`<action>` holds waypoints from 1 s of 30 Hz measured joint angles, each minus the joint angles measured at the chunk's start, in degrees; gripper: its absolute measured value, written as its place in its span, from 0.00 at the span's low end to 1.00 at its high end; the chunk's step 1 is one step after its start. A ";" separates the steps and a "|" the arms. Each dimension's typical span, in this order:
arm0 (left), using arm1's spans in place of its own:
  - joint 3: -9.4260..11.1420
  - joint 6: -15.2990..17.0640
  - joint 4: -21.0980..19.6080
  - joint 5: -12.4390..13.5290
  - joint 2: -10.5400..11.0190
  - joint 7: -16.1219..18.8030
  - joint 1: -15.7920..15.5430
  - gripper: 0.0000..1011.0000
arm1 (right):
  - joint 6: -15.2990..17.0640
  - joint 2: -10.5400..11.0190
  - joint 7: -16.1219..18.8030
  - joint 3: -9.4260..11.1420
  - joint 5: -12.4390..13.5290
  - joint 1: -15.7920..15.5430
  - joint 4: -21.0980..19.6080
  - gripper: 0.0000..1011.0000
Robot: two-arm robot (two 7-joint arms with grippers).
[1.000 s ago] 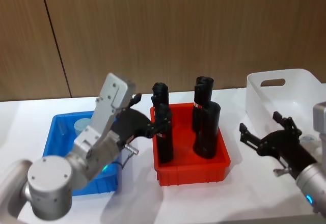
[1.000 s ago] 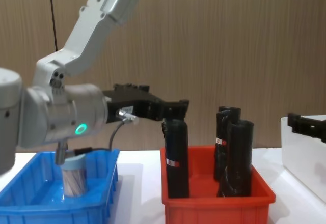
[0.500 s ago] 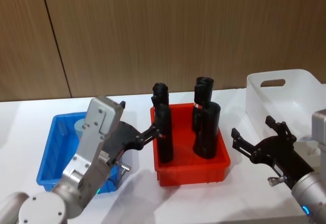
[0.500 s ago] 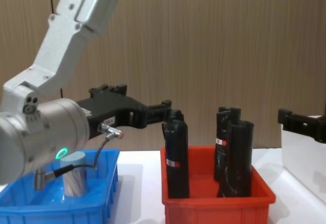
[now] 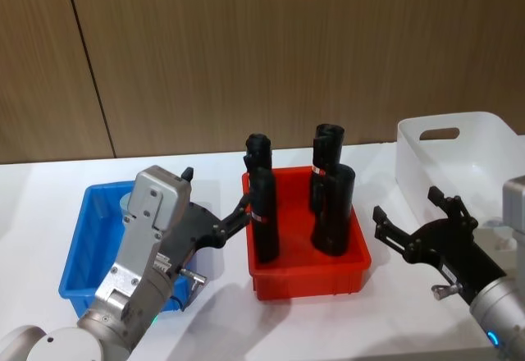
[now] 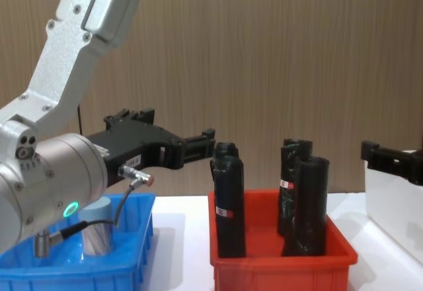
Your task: Pick the cotton swabs from the blue box and place them into the white box.
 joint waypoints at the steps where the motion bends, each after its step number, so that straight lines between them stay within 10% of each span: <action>1: 0.00 0.00 0.00 0.00 0.00 0.02 0.01 0.99 | 0.00 0.00 0.01 0.00 0.00 0.00 0.00 0.99; 30: -0.04 0.03 0.04 0.00 -0.01 0.01 0.00 0.99 | 0.01 0.00 0.05 0.00 -0.02 0.00 0.01 0.99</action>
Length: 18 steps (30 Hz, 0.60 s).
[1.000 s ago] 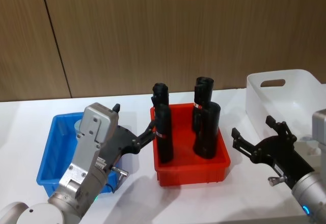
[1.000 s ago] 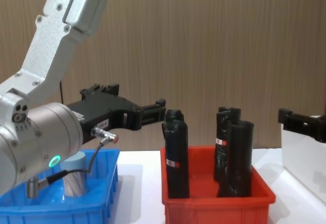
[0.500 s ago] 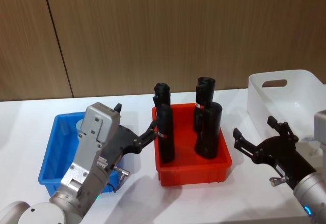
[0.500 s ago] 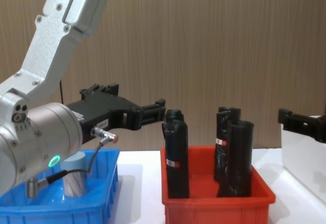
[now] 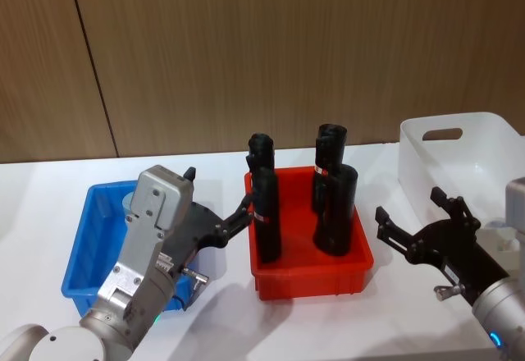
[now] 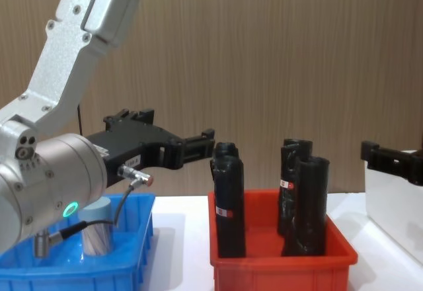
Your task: Pick the cotton swabs from the blue box and place them into the white box.
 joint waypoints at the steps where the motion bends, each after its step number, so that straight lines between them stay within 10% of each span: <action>1: 0.00 0.00 0.00 0.00 0.00 0.00 0.00 0.99 | 0.00 0.00 0.00 0.00 0.00 0.00 0.00 0.99; 18: 0.00 0.00 0.00 0.00 0.00 0.00 0.00 0.99 | -0.35 -0.06 2.05 0.33 -0.03 1.18 1.84 0.99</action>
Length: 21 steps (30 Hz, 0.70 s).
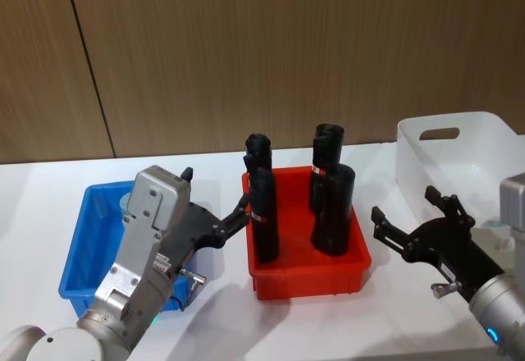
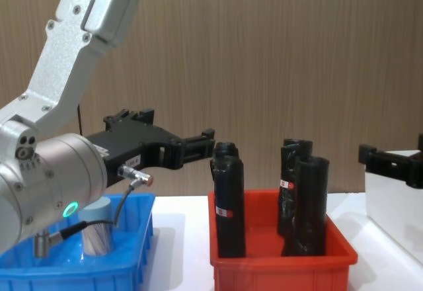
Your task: Pick the cotton swabs from the blue box and place them into the white box.
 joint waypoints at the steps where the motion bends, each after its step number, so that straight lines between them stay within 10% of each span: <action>1: 0.00 0.00 0.00 0.00 0.00 0.00 0.00 0.99 | -0.04 -0.01 0.60 0.05 -0.02 0.31 0.45 0.99; 21: 0.00 0.00 0.00 0.00 0.00 0.00 0.00 0.99 | -0.76 -1.49 10.70 0.58 -0.27 8.13 11.07 0.99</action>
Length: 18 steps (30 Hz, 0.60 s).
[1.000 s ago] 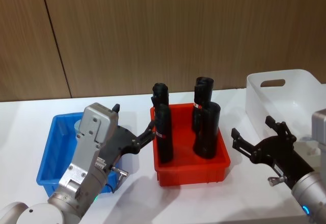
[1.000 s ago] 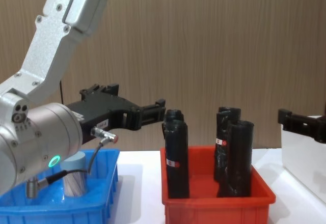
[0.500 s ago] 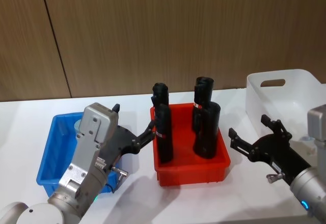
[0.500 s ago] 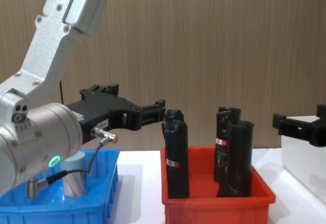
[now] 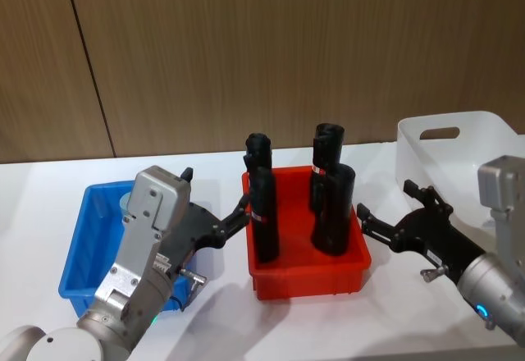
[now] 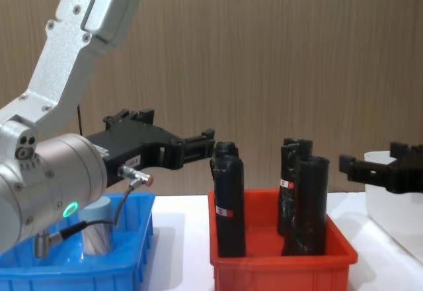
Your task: Pick the cotton swabs from the blue box and place them into the white box.
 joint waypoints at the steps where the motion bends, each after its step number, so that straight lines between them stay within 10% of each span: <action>1: 0.00 0.00 0.00 0.00 0.00 0.00 0.00 0.99 | -0.02 -0.09 0.47 0.02 0.05 0.40 0.56 0.99; 18: 0.00 0.00 0.00 0.00 0.00 0.00 0.00 0.99 | -0.86 -2.53 7.30 -0.05 0.56 9.06 13.36 0.99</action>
